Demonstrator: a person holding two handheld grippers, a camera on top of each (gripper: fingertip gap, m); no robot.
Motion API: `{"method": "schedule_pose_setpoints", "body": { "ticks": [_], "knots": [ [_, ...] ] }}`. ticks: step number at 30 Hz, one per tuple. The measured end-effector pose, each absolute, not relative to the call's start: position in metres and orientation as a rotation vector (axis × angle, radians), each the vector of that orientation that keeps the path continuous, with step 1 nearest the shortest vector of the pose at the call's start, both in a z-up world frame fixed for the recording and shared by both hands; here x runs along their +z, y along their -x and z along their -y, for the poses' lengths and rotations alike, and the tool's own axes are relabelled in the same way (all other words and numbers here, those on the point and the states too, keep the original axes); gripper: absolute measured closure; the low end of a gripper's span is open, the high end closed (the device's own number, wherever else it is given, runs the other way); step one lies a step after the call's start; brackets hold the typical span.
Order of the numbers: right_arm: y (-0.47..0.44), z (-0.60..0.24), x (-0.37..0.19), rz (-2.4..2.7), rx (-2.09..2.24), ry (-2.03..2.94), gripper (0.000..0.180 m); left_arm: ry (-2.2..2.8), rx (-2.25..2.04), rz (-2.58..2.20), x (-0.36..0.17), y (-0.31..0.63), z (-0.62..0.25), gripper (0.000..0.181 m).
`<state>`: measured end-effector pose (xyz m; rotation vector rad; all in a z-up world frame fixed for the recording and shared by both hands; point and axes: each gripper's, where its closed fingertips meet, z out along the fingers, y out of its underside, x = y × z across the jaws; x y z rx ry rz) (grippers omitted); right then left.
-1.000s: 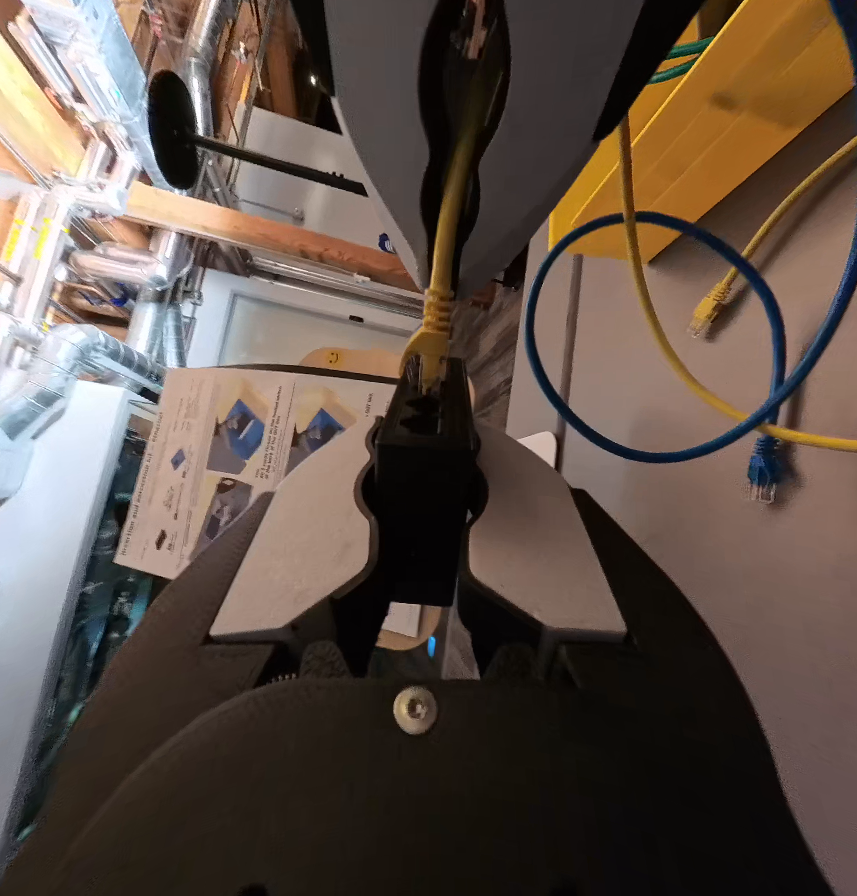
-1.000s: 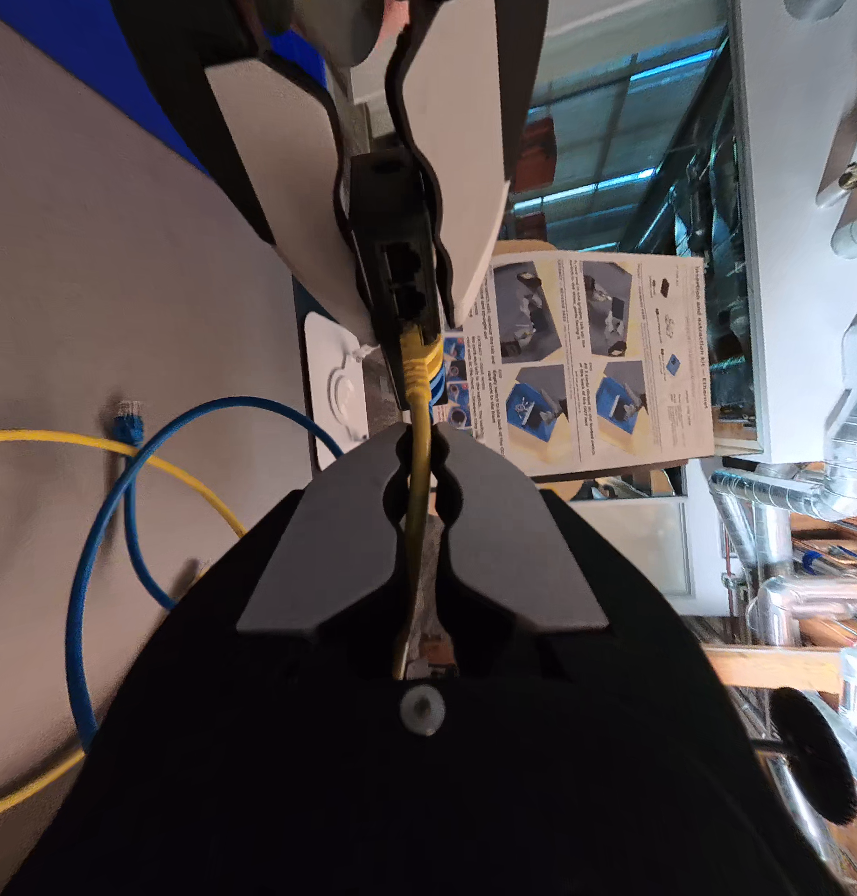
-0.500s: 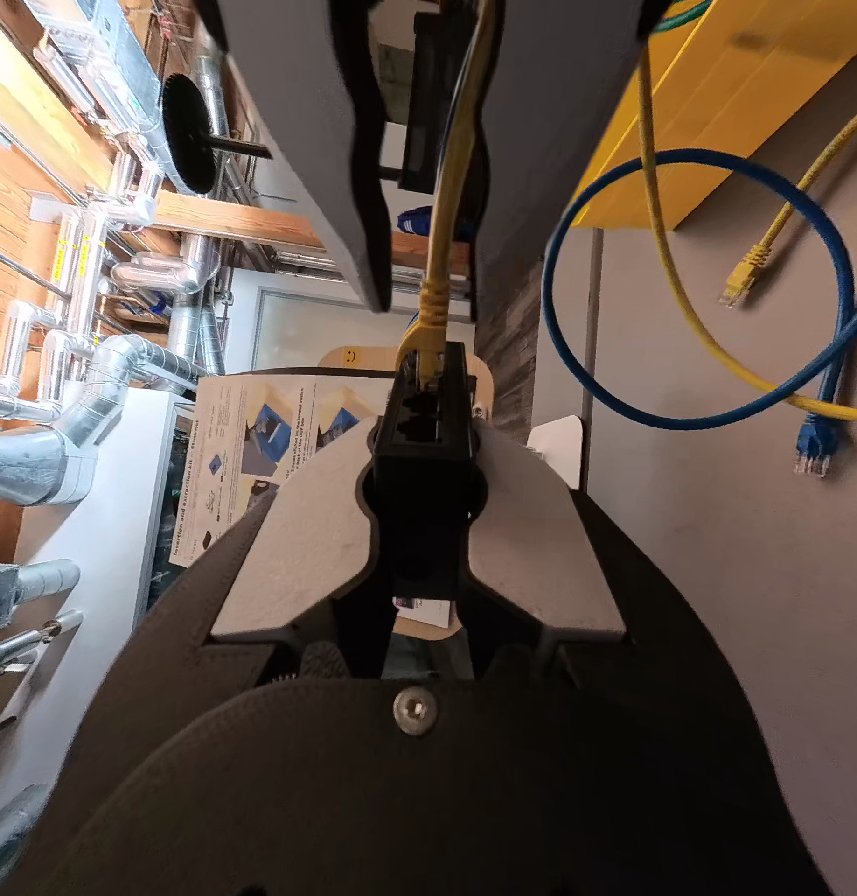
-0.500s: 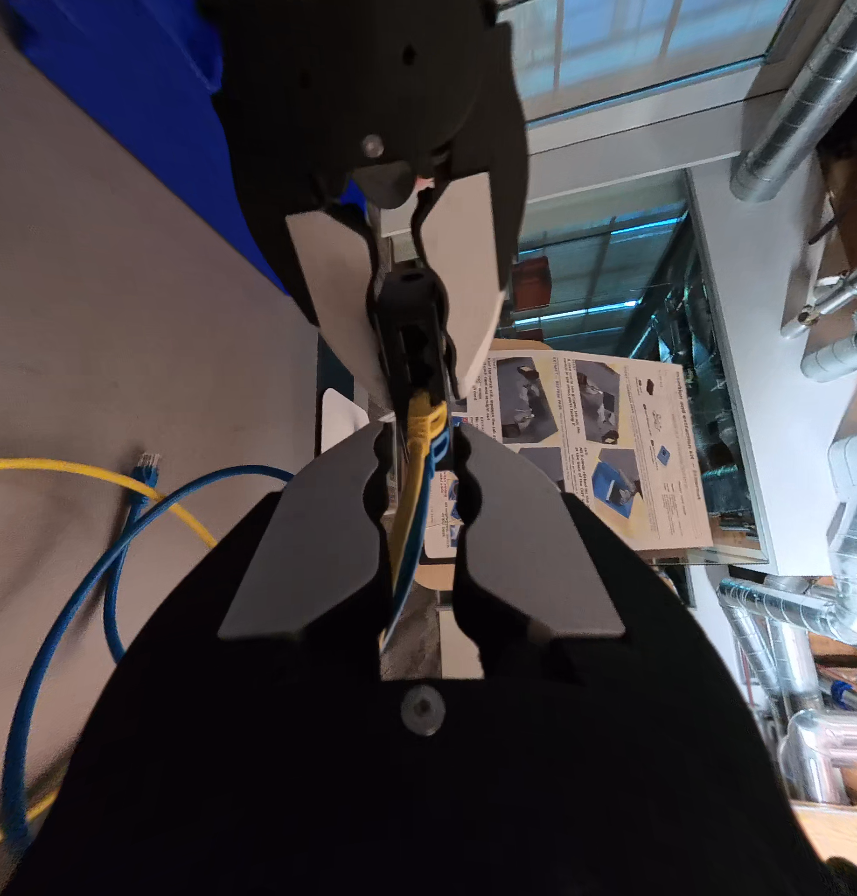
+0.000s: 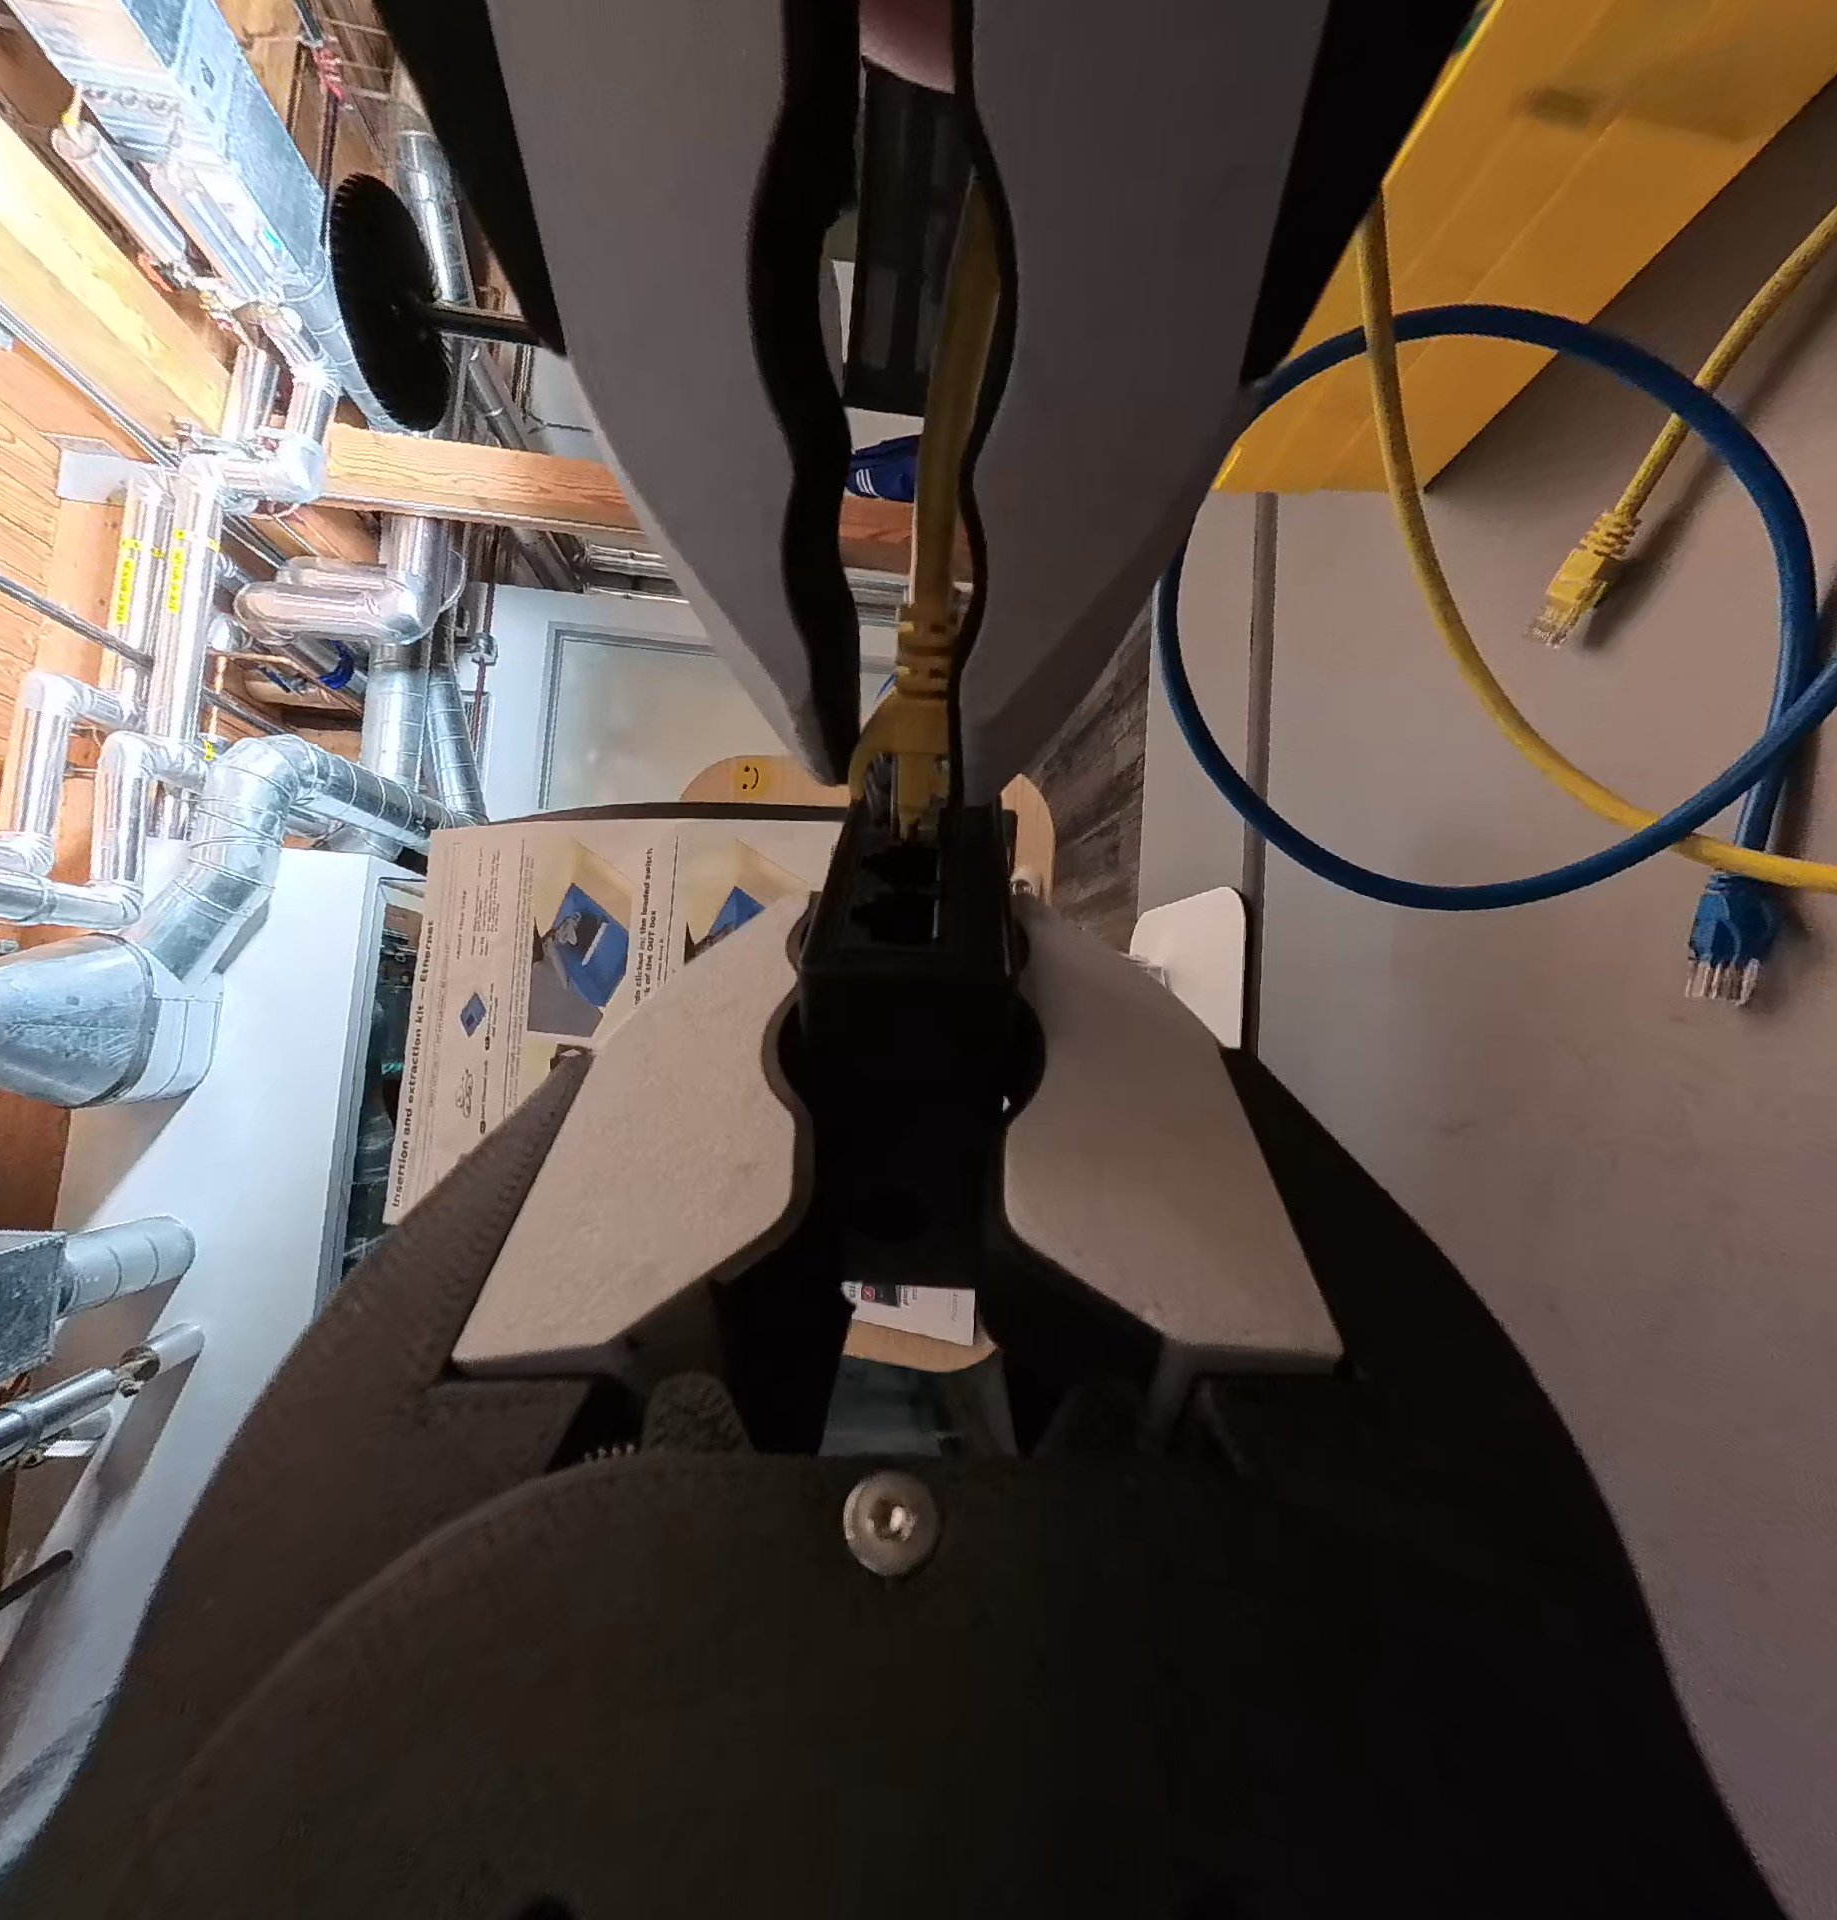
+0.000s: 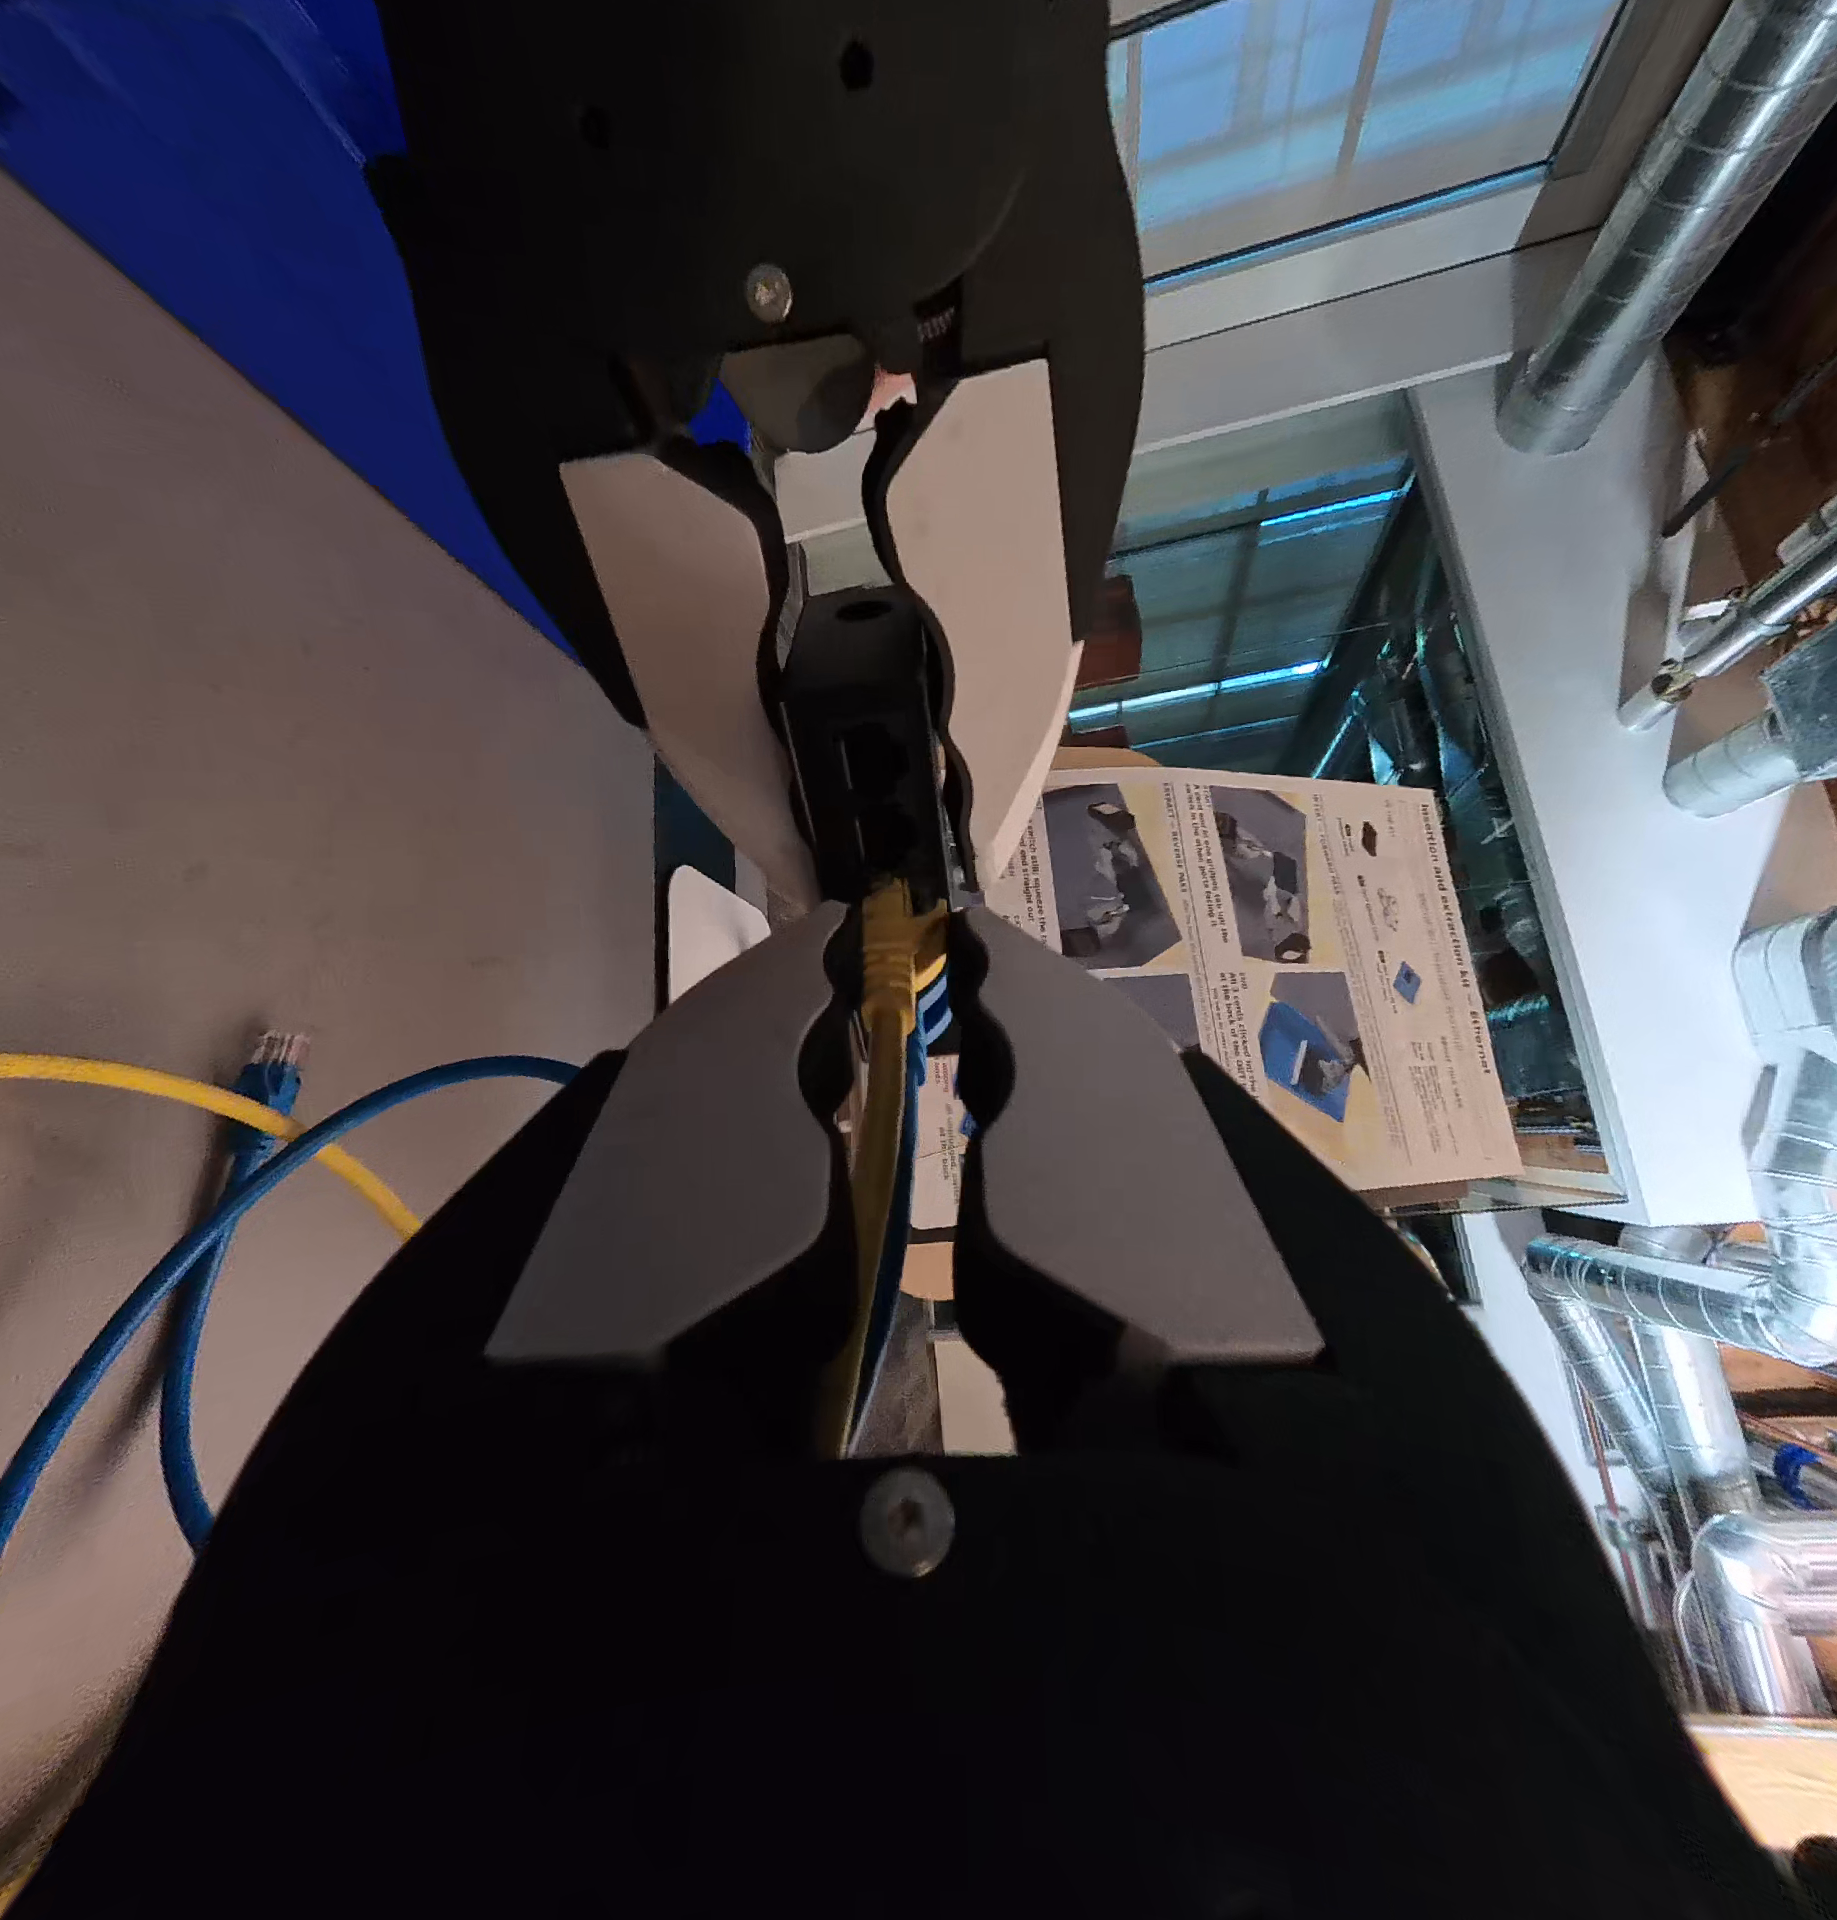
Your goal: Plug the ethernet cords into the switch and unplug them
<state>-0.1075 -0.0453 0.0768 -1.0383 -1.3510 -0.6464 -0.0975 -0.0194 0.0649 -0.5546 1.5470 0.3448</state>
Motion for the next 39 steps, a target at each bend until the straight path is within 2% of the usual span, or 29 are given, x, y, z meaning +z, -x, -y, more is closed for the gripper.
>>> {"method": "schedule_pose_setpoints", "body": {
  "ticks": [10,20,27,32,35,37,39],
  "knots": [
    [0.107,0.045,0.067,1.409,-0.549,1.209,0.164,0.57,0.37,-1.578,0.06,0.096,0.015,0.152],
    [0.112,0.03,0.073,1.778,-0.508,1.391,0.163,0.7,0.234,-1.568,0.063,0.103,0.001,0.152],
    [0.113,0.026,0.076,1.971,-0.649,1.436,0.163,0.738,0.155,-1.544,0.065,0.105,-0.002,0.153],
    [0.122,0.029,0.091,2.019,-0.681,1.445,0.163,0.737,0.107,-1.501,0.079,0.114,0.0,0.151],
    [0.122,0.067,0.069,2.209,-0.475,1.586,0.166,0.869,0.388,-1.287,0.102,0.16,-0.06,0.151],
    [0.1,0.053,0.067,2.198,-0.77,1.464,0.164,0.893,0.046,-1.252,0.124,0.178,-0.046,0.153],
    [0.109,0.061,0.077,2.049,-0.578,1.502,0.165,0.874,-0.057,-1.201,0.145,0.19,-0.033,0.152]
  ]
}}
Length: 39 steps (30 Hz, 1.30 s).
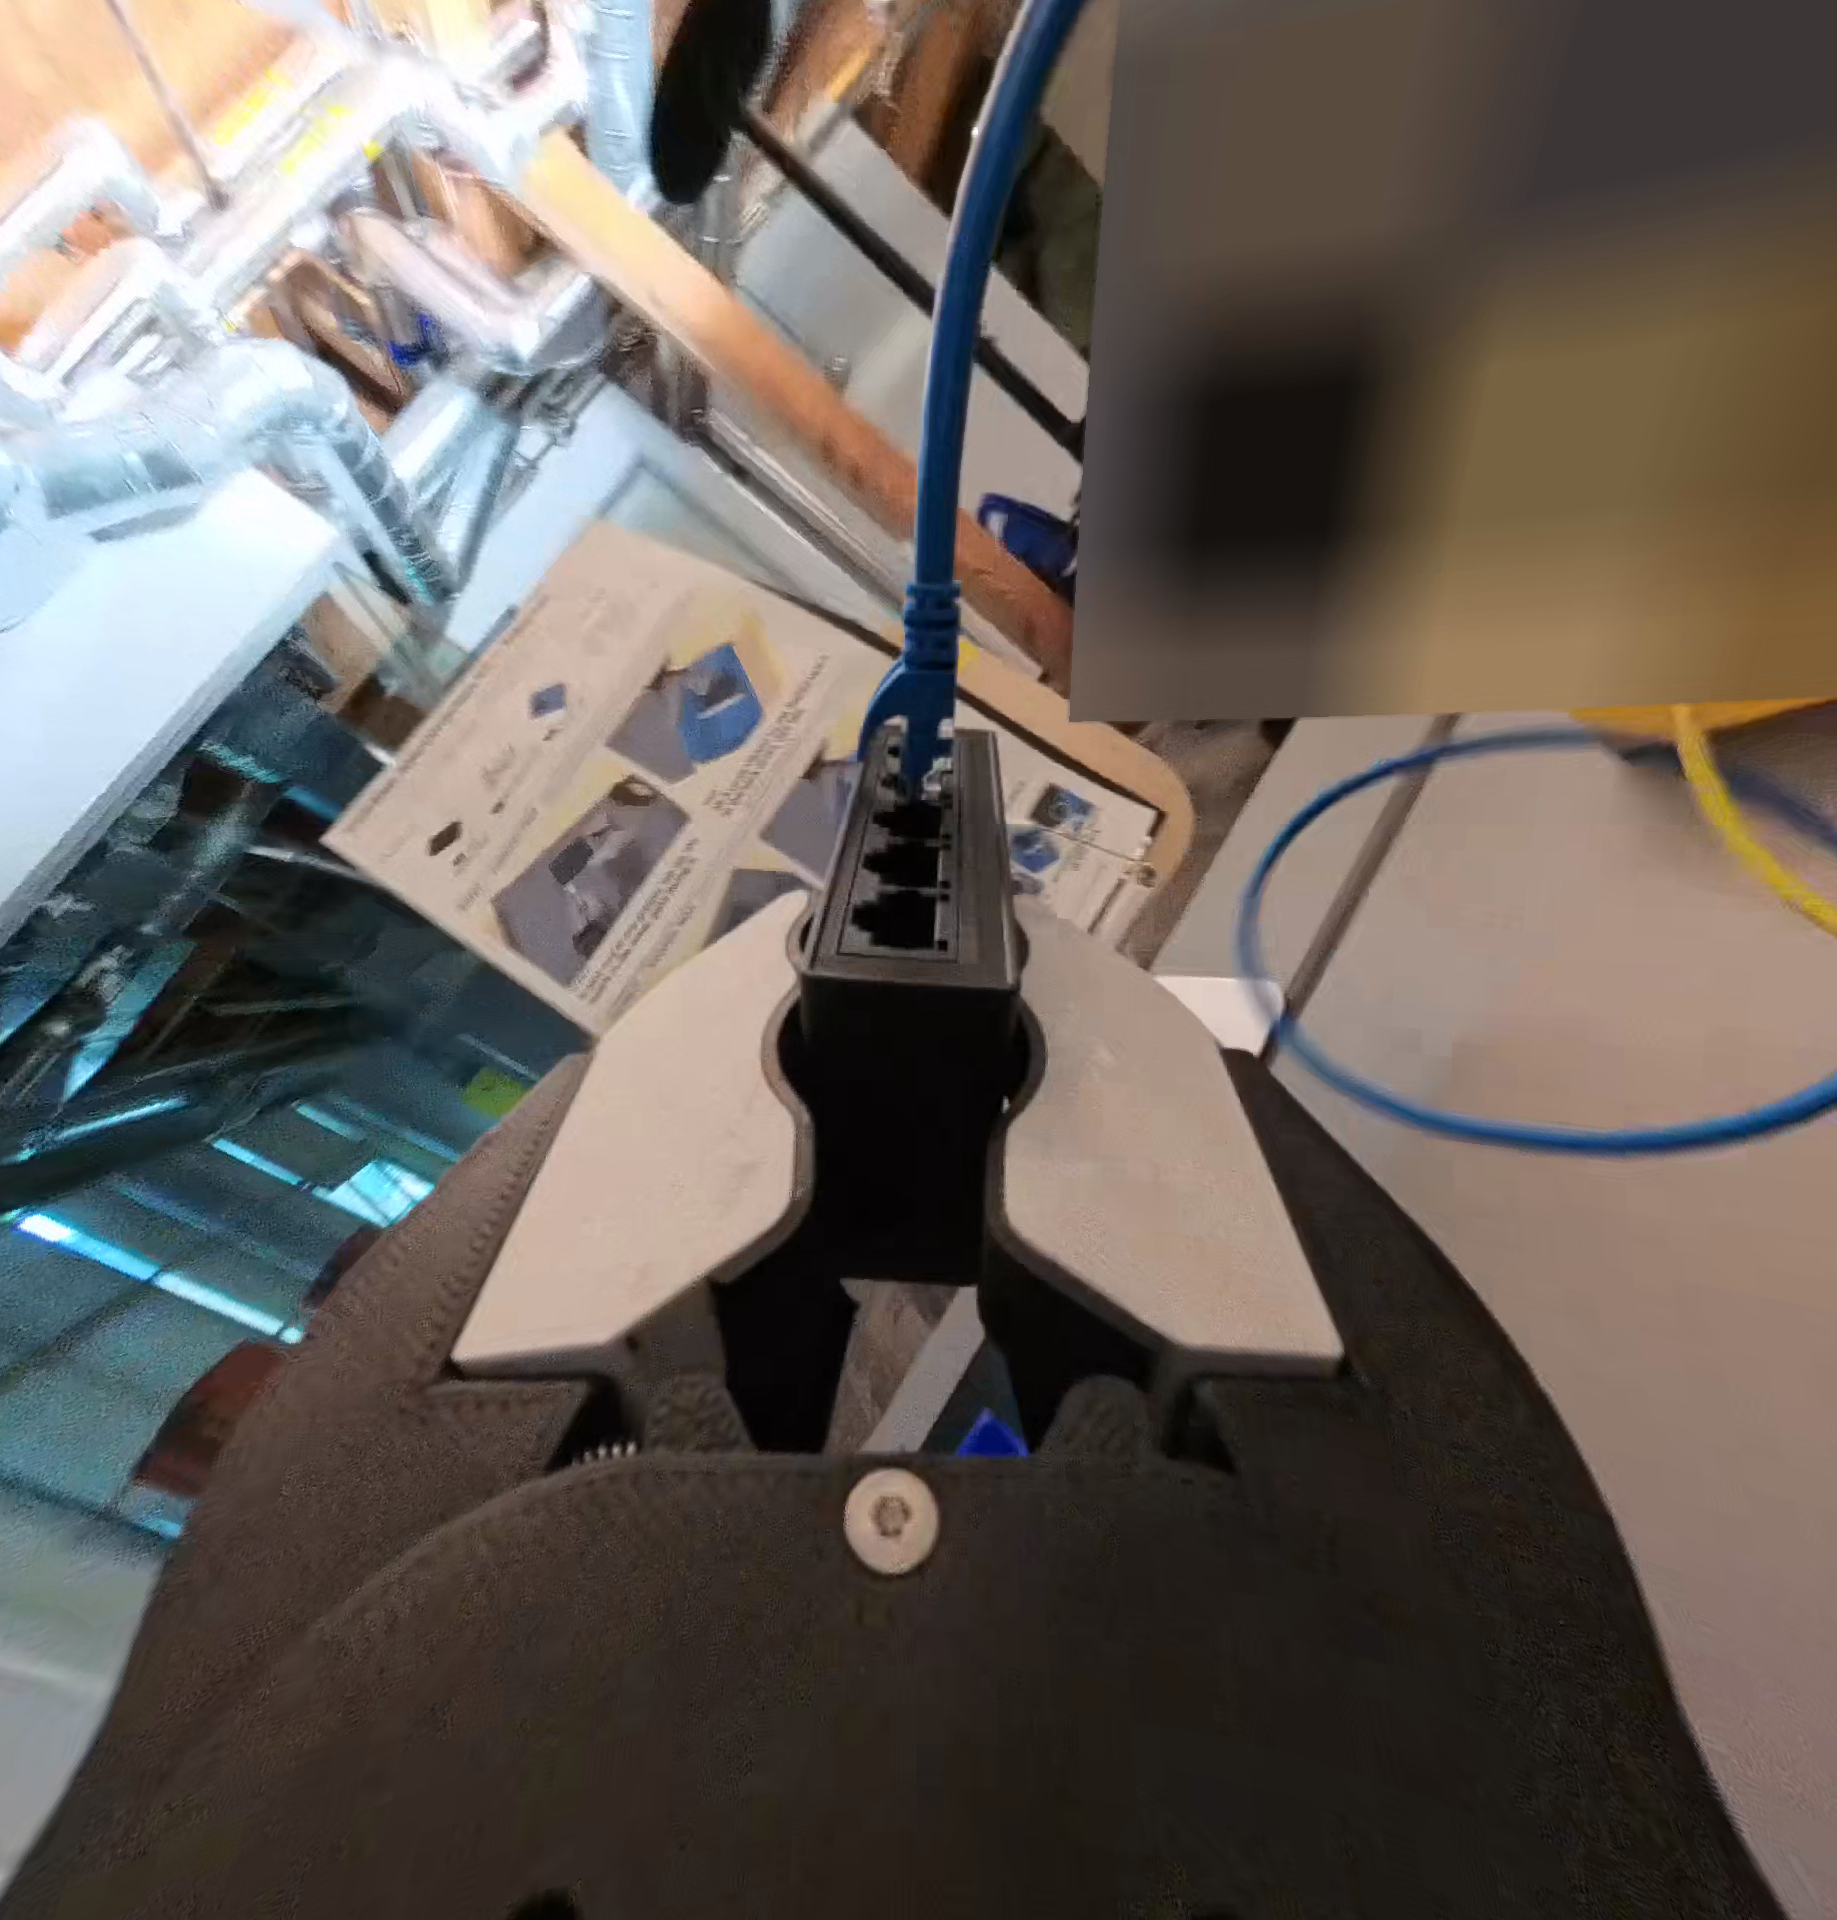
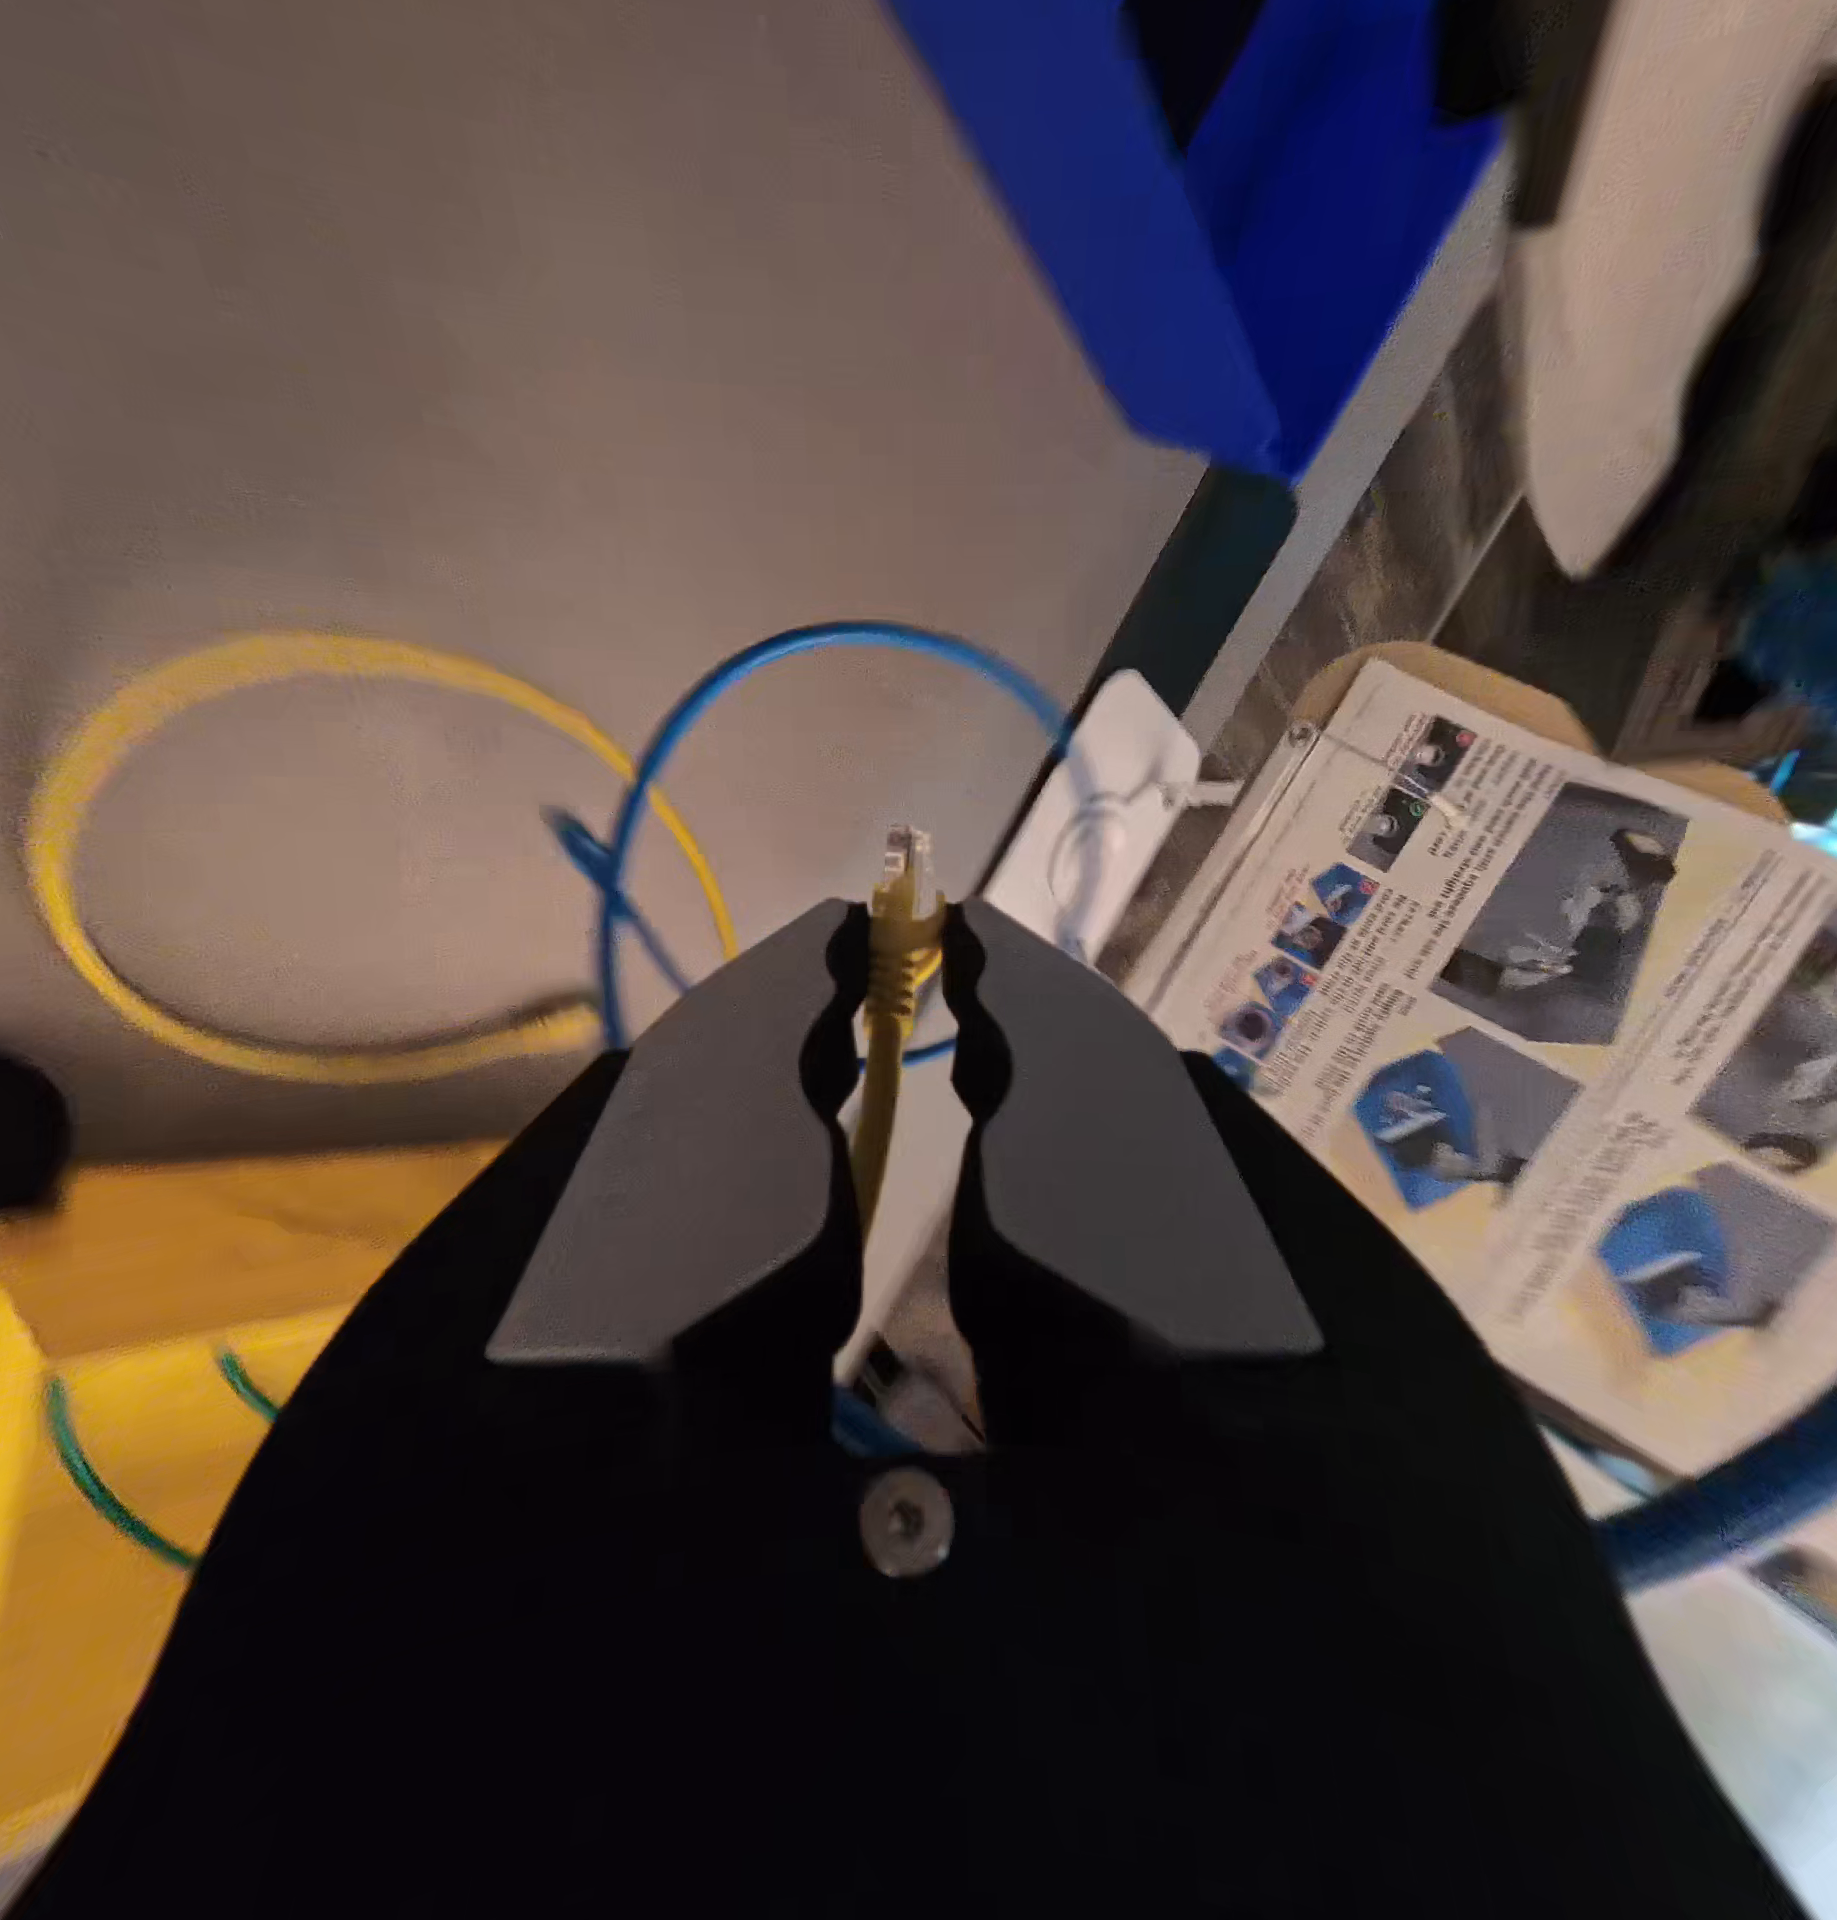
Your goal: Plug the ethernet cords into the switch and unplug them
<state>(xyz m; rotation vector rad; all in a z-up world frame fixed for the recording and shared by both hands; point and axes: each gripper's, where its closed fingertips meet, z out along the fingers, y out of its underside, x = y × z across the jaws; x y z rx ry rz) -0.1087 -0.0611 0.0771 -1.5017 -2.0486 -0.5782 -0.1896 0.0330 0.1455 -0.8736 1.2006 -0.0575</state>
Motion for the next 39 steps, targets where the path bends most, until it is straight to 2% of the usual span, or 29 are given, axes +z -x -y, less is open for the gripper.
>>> {"method": "schedule_pose_setpoints", "body": {
  "ticks": [4,10,13,21,30,35,39],
  "knots": [
    [0.116,0.088,0.101,1.866,-0.245,1.527,0.165,1.025,0.15,-1.185,0.135,0.212,-0.065,0.152],
    [0.058,0.101,0.107,1.784,-0.32,1.688,0.165,1.145,0.074,-1.081,0.14,0.233,-0.083,0.152],
    [0.033,0.097,0.129,1.692,-0.419,1.699,0.165,1.16,0.115,-1.06,0.145,0.239,-0.083,0.152],
    [-0.023,0.088,0.281,1.319,-0.623,1.623,0.165,1.189,0.09,-1.053,0.147,0.247,-0.084,0.152],
    [-0.097,0.091,0.404,0.927,-0.744,1.619,0.165,1.208,0.109,-1.052,0.145,0.25,-0.088,0.152],
    [-0.14,0.092,0.42,0.789,-0.816,1.677,0.165,1.215,0.118,-1.06,0.143,0.249,-0.089,0.152],
    [-0.178,0.088,0.396,0.733,-0.857,1.772,0.165,1.218,0.114,-1.074,0.14,0.245,-0.089,0.152]
  ]
}}
